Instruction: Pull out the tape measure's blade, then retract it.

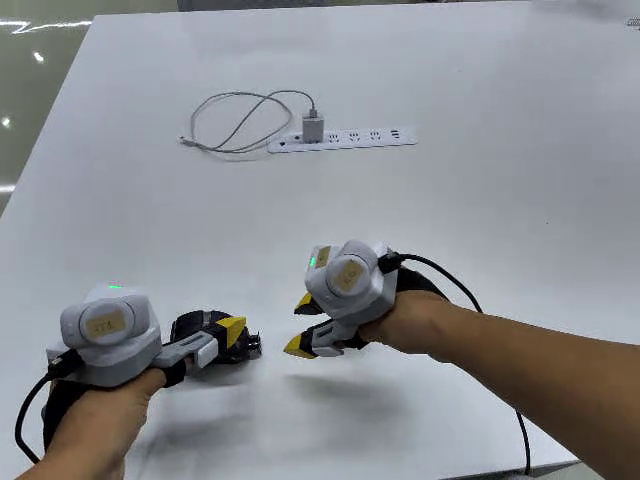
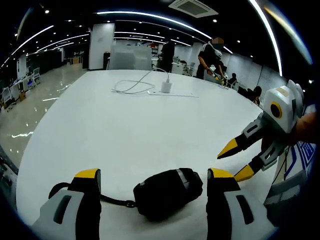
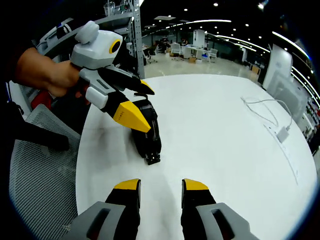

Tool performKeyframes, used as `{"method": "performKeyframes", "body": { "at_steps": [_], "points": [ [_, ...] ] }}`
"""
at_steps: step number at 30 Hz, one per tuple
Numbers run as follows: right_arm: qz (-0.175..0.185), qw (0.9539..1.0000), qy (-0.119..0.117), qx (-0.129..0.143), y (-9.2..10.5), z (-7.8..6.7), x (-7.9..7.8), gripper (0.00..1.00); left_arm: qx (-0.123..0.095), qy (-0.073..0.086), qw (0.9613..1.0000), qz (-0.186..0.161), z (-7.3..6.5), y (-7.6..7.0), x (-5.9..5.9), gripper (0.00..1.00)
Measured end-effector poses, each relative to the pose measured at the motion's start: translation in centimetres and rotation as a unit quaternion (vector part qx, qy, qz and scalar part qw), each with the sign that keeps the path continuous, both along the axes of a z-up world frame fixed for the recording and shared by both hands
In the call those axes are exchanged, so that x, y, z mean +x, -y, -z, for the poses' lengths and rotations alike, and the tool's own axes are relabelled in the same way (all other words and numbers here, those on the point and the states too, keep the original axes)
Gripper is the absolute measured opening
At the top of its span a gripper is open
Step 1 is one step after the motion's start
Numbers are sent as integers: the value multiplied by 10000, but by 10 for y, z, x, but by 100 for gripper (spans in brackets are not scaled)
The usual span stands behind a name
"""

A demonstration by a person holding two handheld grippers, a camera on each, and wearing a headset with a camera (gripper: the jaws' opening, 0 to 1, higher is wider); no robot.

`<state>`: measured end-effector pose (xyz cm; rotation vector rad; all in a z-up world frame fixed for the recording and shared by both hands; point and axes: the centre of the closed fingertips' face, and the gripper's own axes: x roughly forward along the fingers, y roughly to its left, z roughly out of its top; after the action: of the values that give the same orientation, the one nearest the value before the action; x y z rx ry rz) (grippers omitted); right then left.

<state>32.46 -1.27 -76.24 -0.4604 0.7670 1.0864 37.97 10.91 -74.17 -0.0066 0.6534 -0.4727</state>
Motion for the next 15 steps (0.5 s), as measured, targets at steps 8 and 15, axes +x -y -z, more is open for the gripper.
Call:
{"method": "performKeyframes", "body": {
  "at_steps": [8,15],
  "points": [
    [498,9986,39,169,32,-10,-10,33,-292,-256,9985,388,3,1,-18,99],
    [840,9959,63,342,48,-15,-15,39,-378,-58,9956,859,0,-3,-30,99]
  ]
}}
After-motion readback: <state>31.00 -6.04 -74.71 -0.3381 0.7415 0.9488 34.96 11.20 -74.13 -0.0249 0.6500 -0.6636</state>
